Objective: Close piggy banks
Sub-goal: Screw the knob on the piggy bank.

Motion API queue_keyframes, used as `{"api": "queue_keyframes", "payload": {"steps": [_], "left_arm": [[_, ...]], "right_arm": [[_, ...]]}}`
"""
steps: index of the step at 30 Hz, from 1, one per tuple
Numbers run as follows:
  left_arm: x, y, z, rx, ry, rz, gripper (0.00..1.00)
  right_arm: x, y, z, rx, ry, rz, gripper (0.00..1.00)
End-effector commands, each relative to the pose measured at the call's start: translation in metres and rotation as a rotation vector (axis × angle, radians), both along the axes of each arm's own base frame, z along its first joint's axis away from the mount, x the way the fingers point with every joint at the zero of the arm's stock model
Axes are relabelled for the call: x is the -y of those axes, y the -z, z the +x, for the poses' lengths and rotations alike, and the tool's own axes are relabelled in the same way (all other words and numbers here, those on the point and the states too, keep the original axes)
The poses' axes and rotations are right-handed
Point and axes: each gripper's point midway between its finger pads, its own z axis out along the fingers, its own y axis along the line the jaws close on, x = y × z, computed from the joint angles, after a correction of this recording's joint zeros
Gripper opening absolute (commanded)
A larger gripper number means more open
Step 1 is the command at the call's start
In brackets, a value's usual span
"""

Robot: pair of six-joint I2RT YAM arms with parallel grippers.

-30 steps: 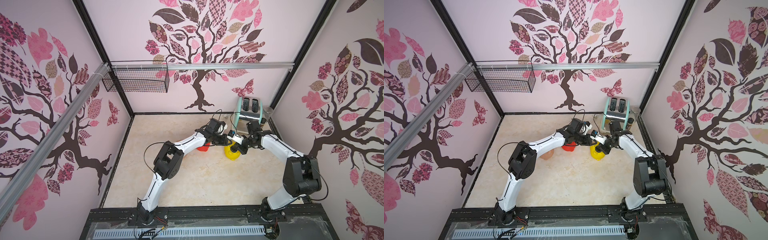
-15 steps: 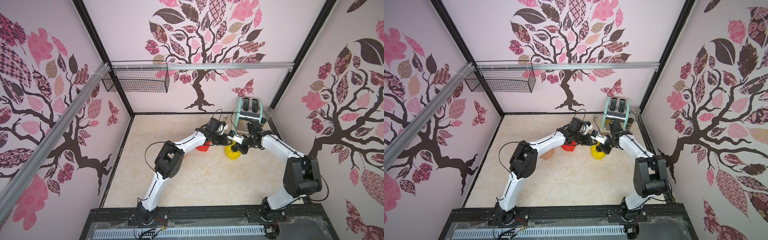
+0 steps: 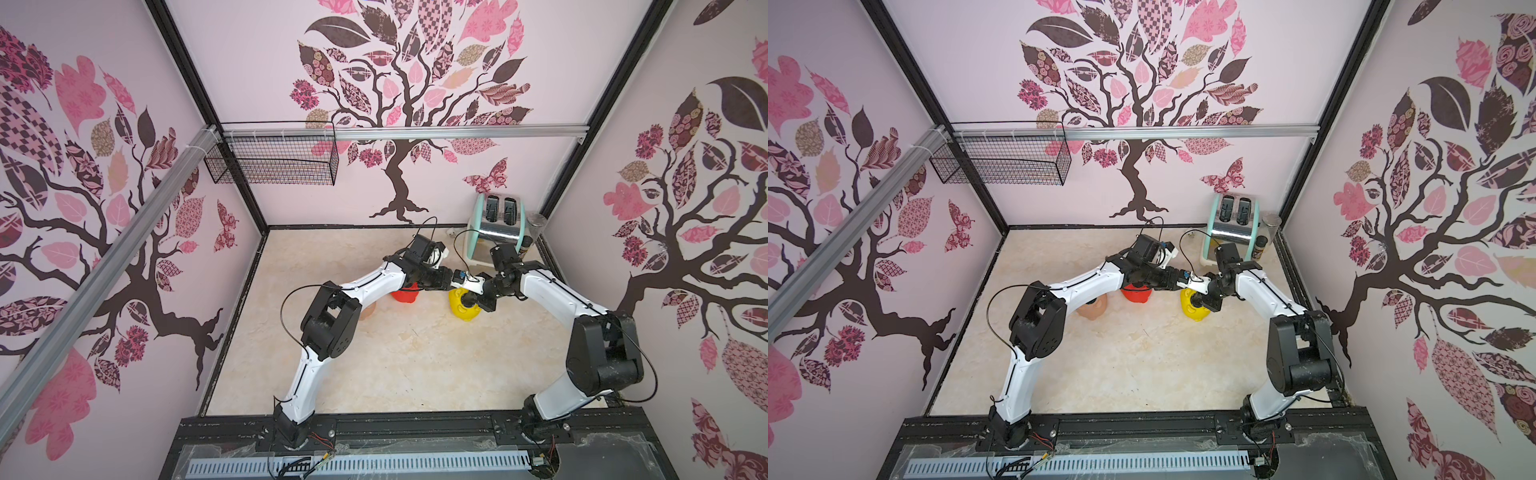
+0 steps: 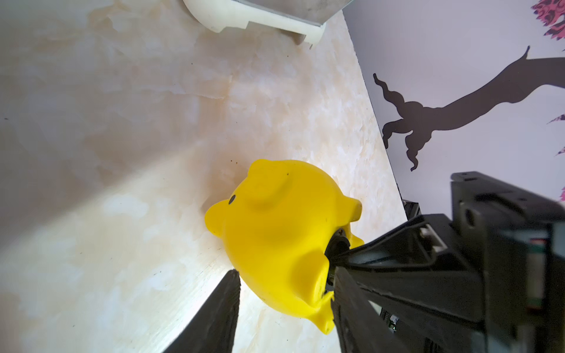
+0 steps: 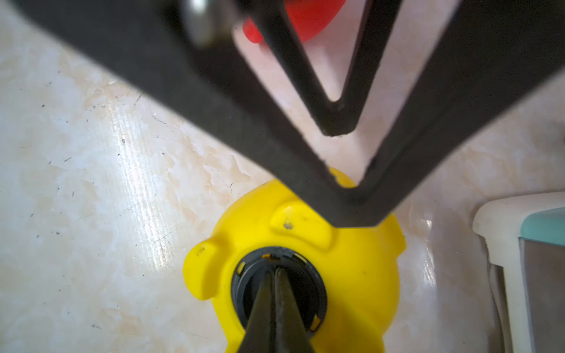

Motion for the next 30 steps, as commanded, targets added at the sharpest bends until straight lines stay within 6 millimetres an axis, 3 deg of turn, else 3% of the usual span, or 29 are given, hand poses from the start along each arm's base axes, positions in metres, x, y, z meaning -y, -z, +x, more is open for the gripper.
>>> {"api": "queue_keyframes", "payload": {"steps": [1,16,30], "left_arm": [[-0.003,-0.027,0.004,0.059,-0.010,-0.031,0.53],[-0.015,-0.013,-0.014,0.022,-0.004,-0.009,0.53],[-0.025,0.002,-0.034,-0.041,0.003,-0.022,0.52]], "right_arm": [[0.004,0.006,-0.008,-0.046,-0.034,-0.048,0.00],[0.006,0.018,0.006,-0.023,-0.073,-0.083,0.00],[0.007,0.029,0.007,-0.061,-0.039,-0.081,0.00]]}}
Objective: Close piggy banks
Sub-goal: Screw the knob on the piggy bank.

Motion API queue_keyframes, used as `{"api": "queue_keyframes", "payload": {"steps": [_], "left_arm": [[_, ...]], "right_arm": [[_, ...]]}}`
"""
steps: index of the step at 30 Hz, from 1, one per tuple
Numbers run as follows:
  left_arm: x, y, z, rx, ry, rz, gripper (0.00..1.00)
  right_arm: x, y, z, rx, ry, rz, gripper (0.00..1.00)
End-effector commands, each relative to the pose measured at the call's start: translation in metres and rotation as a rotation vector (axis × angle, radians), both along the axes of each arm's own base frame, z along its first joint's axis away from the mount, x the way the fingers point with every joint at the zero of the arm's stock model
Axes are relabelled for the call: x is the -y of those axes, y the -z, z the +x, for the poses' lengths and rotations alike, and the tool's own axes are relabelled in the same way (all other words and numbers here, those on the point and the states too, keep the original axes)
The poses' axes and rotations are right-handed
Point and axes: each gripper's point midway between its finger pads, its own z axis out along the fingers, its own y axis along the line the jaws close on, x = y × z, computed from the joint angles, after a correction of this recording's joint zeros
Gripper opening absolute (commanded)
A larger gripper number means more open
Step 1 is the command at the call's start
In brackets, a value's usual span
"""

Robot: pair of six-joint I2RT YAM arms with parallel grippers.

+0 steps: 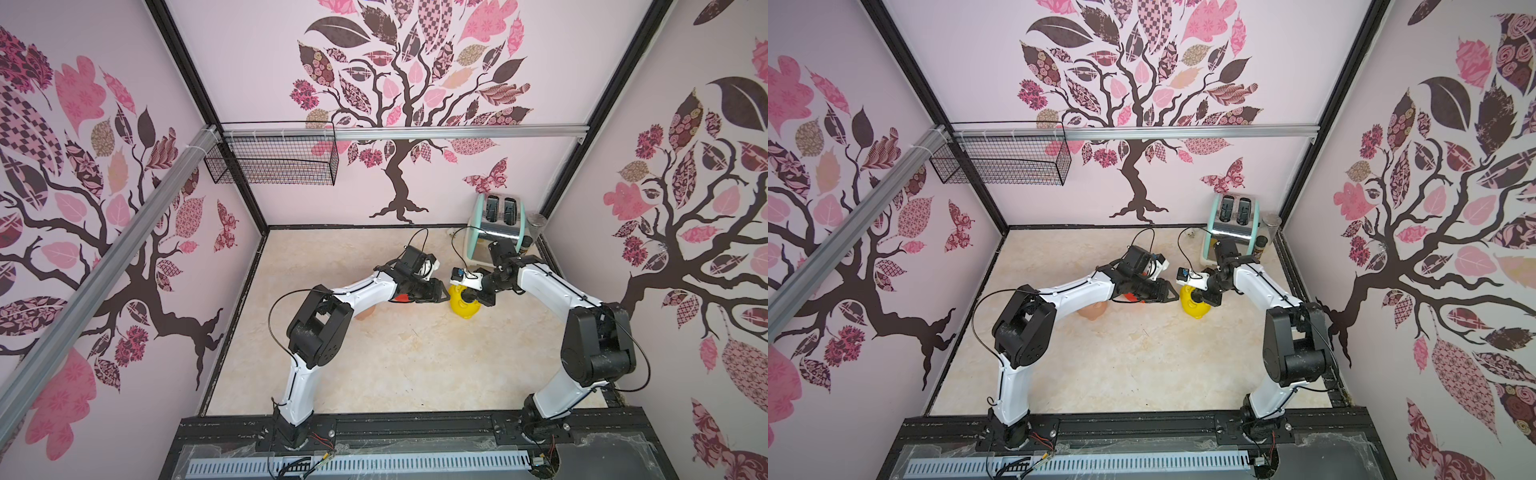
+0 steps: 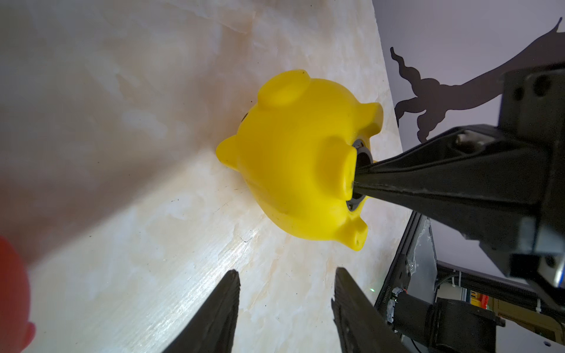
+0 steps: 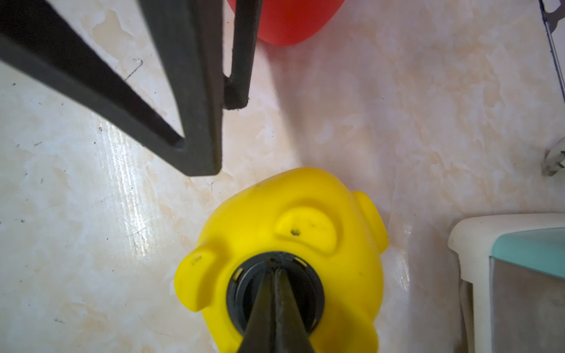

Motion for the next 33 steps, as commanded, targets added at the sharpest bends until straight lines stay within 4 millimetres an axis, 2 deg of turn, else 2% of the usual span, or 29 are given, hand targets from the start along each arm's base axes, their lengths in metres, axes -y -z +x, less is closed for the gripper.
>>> {"api": "queue_keyframes", "payload": {"steps": [1,7,15,21,27,33], "left_arm": [[0.003,-0.020,-0.001,0.028,0.011,-0.049,0.52],[0.004,-0.022,-0.001,0.030,0.016,-0.051,0.52],[0.006,-0.015,0.001,0.023,0.020,-0.038,0.53],[0.006,-0.013,0.003,0.022,0.019,-0.030,0.53],[0.007,-0.012,0.005,0.022,0.023,-0.024,0.52],[0.009,-0.008,0.006,0.018,0.029,-0.018,0.53]], "right_arm": [[0.006,0.026,-0.010,-0.090,0.034,-0.037,0.00],[-0.002,0.021,-0.008,-0.118,0.127,0.045,0.00],[-0.004,0.014,-0.001,-0.139,0.360,0.155,0.00],[-0.008,0.009,-0.004,-0.172,0.435,0.210,0.00],[-0.012,0.008,-0.021,-0.159,0.232,0.140,0.00],[-0.005,0.014,-0.023,-0.151,0.083,0.028,0.00]]}}
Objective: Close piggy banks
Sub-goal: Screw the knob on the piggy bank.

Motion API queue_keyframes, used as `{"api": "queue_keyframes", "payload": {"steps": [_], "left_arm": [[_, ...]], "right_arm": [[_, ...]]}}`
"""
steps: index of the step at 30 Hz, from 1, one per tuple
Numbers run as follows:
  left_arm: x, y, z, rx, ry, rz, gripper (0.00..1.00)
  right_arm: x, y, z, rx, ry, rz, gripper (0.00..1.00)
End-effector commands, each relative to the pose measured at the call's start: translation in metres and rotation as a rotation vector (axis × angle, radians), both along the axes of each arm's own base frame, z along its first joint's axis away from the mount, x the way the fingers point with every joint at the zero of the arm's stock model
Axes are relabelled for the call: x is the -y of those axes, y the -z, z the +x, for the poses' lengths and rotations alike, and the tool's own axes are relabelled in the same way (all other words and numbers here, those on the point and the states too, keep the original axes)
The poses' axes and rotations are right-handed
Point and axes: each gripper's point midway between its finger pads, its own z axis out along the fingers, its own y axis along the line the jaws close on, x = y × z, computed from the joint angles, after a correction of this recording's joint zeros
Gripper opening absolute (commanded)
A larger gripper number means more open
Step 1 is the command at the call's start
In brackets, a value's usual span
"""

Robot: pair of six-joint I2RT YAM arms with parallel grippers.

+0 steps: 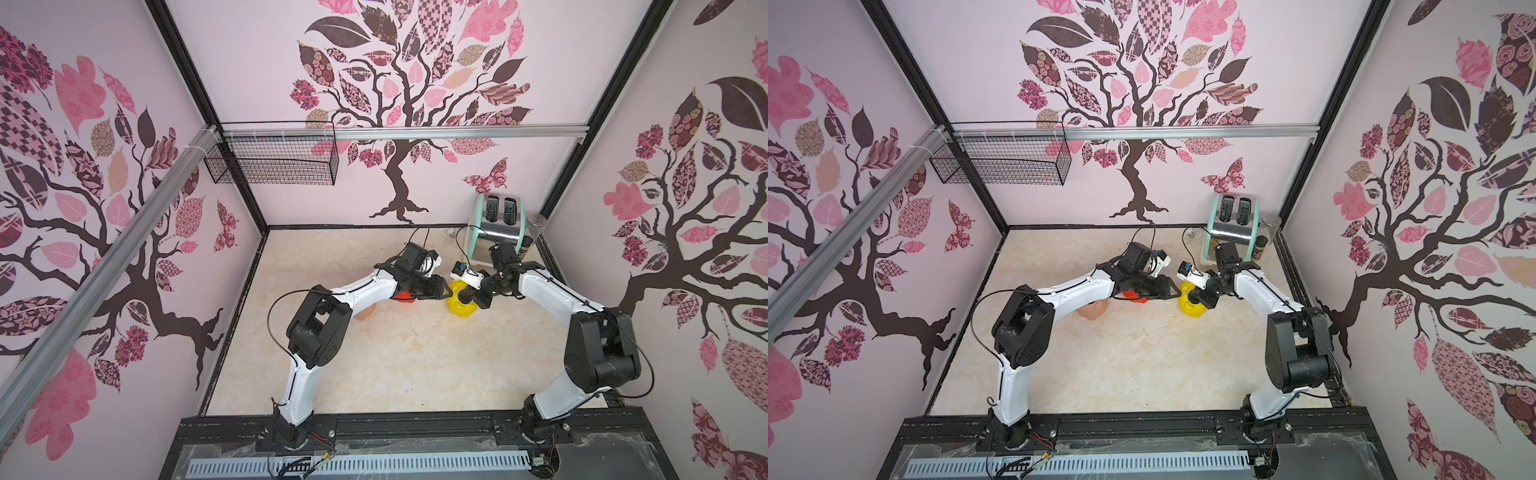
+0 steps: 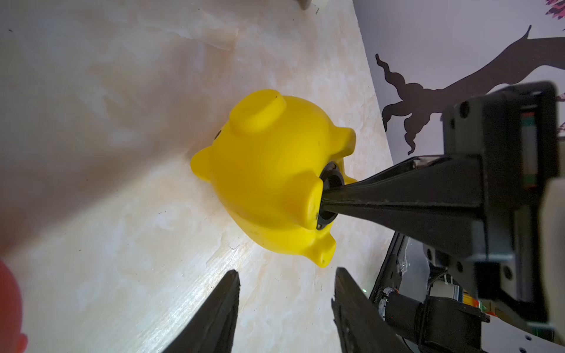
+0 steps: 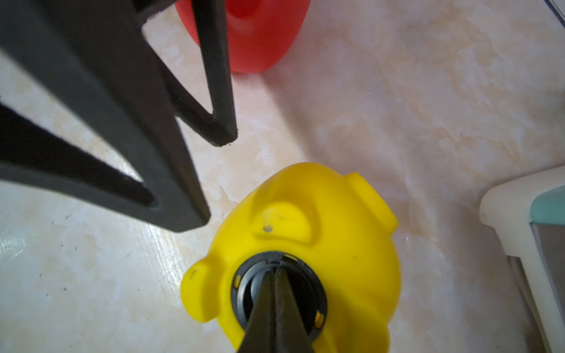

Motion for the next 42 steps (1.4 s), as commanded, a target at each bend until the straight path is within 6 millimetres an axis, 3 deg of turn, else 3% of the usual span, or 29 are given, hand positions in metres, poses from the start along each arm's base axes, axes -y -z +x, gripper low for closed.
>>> {"api": "queue_keyframes", "payload": {"steps": [1,24,32,42], "left_arm": [[0.003,0.007,0.003,-0.002,0.017,0.009,0.53],[0.012,0.016,0.017,-0.018,0.028,0.025,0.50],[0.010,0.016,0.019,-0.013,0.026,0.026,0.50],[0.003,0.023,0.021,-0.026,0.019,0.026,0.50]], "right_arm": [[0.006,0.018,-0.019,-0.084,-0.128,-0.107,0.00],[0.015,0.025,0.003,0.027,-0.268,-0.243,0.00],[0.016,0.015,0.015,0.151,-0.295,-0.268,0.00],[0.016,0.034,0.010,0.121,-0.297,-0.250,0.00]]}}
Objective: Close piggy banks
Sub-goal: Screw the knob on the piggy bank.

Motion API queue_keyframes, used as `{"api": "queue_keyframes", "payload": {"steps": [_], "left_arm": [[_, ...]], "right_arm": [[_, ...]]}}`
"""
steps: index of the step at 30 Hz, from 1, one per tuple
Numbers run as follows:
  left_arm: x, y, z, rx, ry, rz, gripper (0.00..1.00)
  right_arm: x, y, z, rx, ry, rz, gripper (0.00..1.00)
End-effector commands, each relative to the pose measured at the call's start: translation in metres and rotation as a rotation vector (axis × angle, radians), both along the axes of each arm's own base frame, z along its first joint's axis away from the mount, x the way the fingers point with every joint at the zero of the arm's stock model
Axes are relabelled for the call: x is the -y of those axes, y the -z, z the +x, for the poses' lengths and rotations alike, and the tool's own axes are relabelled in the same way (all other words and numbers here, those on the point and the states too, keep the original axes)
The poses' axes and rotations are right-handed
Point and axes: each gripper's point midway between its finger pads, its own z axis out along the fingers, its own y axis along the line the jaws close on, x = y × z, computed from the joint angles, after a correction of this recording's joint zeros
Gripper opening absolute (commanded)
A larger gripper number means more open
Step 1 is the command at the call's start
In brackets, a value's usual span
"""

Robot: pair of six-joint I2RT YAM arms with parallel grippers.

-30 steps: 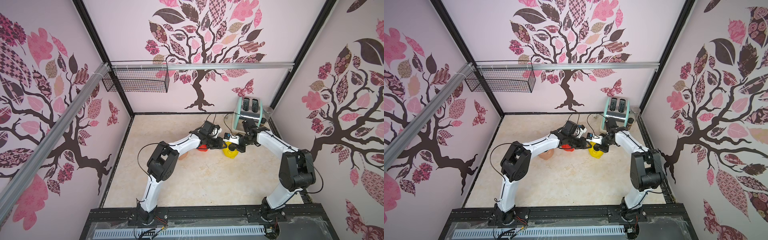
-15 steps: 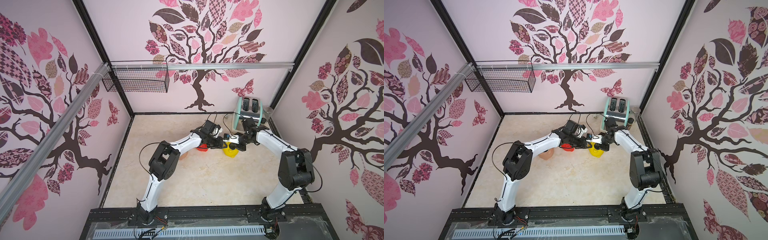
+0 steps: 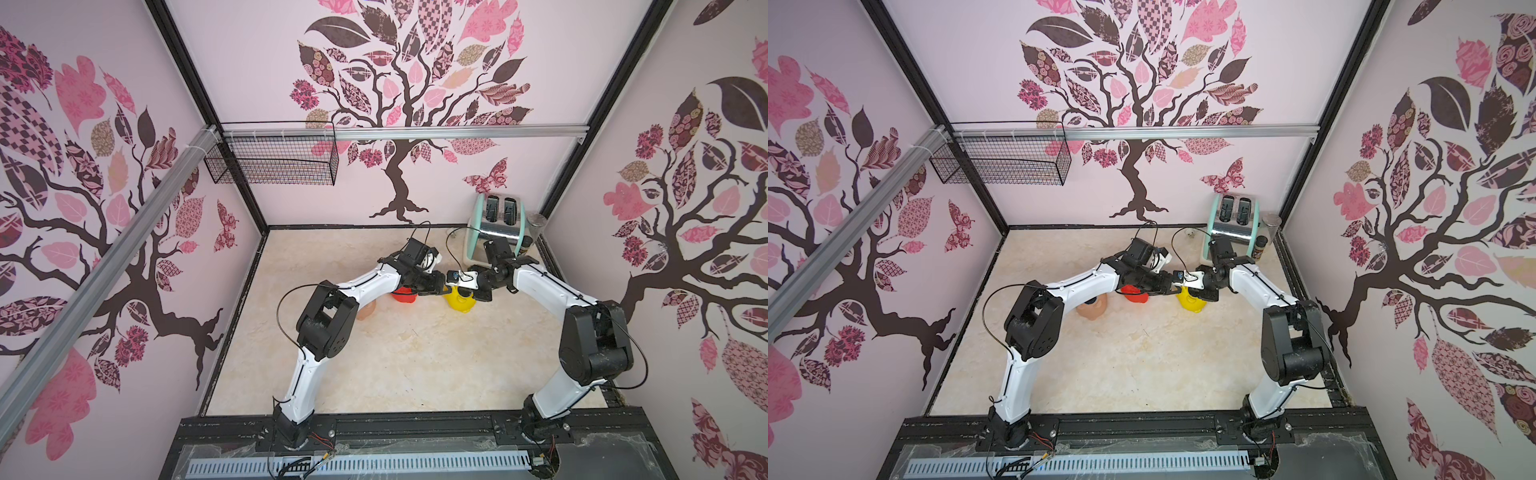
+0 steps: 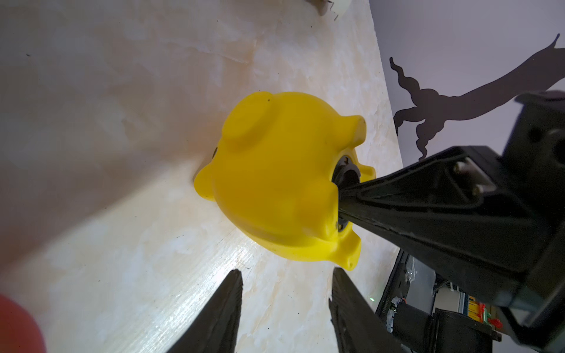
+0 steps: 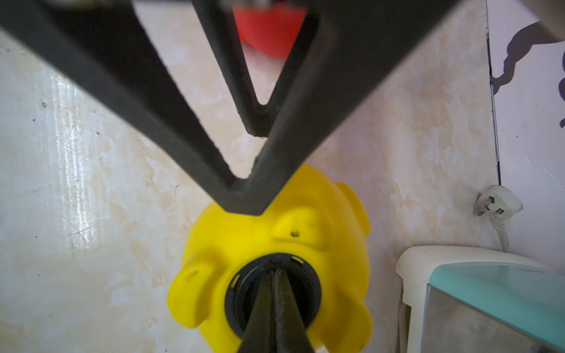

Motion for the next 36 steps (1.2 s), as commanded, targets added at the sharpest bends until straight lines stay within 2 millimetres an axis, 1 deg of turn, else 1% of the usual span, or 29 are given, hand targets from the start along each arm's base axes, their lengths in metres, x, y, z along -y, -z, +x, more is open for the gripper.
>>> {"api": "queue_keyframes", "payload": {"steps": [1,6,12,19,22,27,29,32,36], "left_arm": [[0.002,0.010,0.000,-0.006,0.022,-0.006,0.50],[0.003,0.008,-0.001,-0.005,0.027,-0.012,0.50],[0.003,0.008,0.003,-0.004,0.017,-0.013,0.51],[0.009,0.007,0.011,-0.008,0.009,-0.021,0.51],[0.011,0.007,0.014,-0.006,0.008,-0.021,0.51],[0.015,0.003,0.020,0.002,0.008,-0.022,0.51],[0.017,0.000,0.022,0.007,0.008,-0.023,0.50],[0.019,-0.002,0.024,0.008,0.012,-0.027,0.49],[0.020,-0.003,0.024,0.005,0.016,-0.033,0.49]], "right_arm": [[0.011,0.034,-0.016,-0.102,0.017,-0.056,0.00],[0.009,0.036,-0.019,-0.116,0.035,-0.036,0.00],[-0.005,0.031,-0.027,-0.197,0.110,0.083,0.00],[-0.020,0.030,-0.040,-0.324,0.200,0.213,0.00],[-0.020,0.030,-0.041,-0.354,0.248,0.234,0.00],[-0.023,0.015,-0.031,-0.357,0.322,0.282,0.00],[-0.022,0.009,-0.027,-0.361,0.355,0.284,0.00],[-0.014,0.006,-0.023,-0.338,0.391,0.247,0.00],[0.000,0.011,-0.021,-0.300,0.399,0.159,0.00]]}}
